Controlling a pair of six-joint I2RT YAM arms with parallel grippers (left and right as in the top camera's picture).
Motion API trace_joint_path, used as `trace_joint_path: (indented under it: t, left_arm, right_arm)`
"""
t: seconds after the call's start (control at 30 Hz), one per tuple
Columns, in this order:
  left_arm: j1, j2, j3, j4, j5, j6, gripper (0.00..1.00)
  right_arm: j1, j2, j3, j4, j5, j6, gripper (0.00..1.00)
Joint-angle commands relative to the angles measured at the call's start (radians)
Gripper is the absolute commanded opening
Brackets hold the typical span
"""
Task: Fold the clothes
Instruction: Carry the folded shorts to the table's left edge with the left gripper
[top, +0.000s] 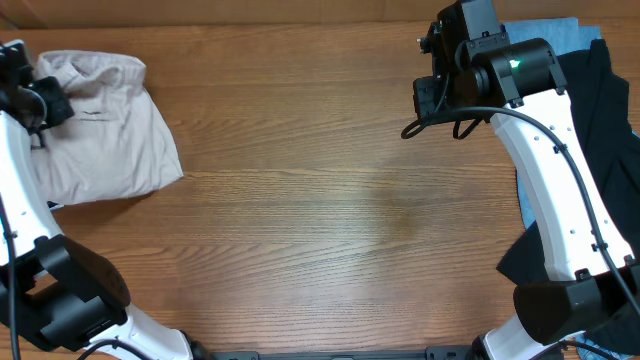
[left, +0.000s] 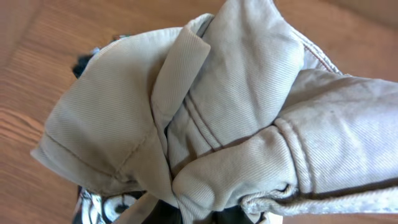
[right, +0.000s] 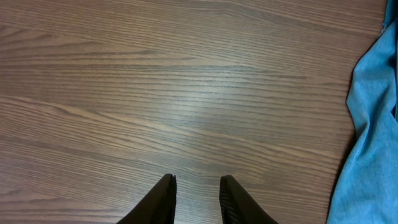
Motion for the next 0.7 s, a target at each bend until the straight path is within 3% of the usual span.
trace_joint_path:
  t: [0.0,0.67]
  left_arm:
    - [0.04,-0.026,0.044,0.042,0.045,0.019,0.04]
    - [0.13,0.105,0.044,0.135,0.063,0.02,0.04]
  right_arm:
    - [-0.004,-0.004,0.006,-0.003,0.01,0.003,0.27]
    - [-0.004,-0.004,0.006,-0.017,0.01,0.005,0.27]
